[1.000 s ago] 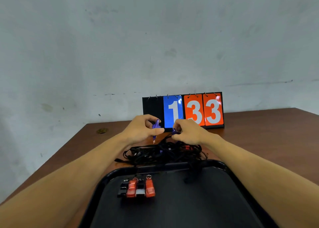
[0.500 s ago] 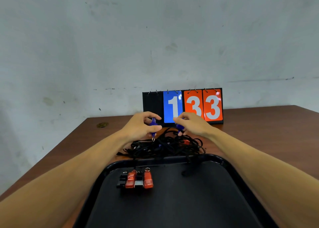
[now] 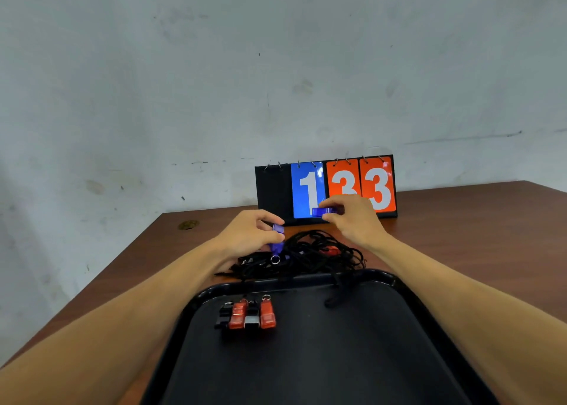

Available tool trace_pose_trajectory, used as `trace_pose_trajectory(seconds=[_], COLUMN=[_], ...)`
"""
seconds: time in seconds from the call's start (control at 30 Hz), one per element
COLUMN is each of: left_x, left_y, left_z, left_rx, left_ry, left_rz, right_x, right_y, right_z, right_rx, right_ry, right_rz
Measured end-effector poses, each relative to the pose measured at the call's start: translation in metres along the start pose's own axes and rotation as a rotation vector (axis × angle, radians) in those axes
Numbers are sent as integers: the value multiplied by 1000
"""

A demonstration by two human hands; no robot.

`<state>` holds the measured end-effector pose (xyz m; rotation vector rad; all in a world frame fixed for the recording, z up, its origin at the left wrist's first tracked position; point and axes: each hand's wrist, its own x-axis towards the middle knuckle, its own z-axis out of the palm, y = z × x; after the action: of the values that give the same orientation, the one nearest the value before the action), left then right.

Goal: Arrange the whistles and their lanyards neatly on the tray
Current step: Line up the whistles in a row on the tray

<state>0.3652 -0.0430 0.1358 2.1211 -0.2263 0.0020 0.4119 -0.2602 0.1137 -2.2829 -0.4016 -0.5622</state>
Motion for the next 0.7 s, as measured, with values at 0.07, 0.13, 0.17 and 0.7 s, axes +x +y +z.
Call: trace_pose_trajectory(seconds=[0.07, 0.13, 0.17, 0.7], left_x=[-6, -15, -21, -79], left_y=[3, 6, 8, 8], left_z=[-4, -6, -7, 33], left_rx=[-7, -19, -20, 240], left_ry=[10, 18, 18, -81], left_rz=[1, 7, 13, 147], right_x=[-1, -2, -5, -123], right_y=[-3, -10, -14, -38], right_z=[-9, -21, -26, -45], right_rx=[49, 161, 227, 34], right_ry=[97, 176, 177, -418], right_rz=[22, 59, 79, 42])
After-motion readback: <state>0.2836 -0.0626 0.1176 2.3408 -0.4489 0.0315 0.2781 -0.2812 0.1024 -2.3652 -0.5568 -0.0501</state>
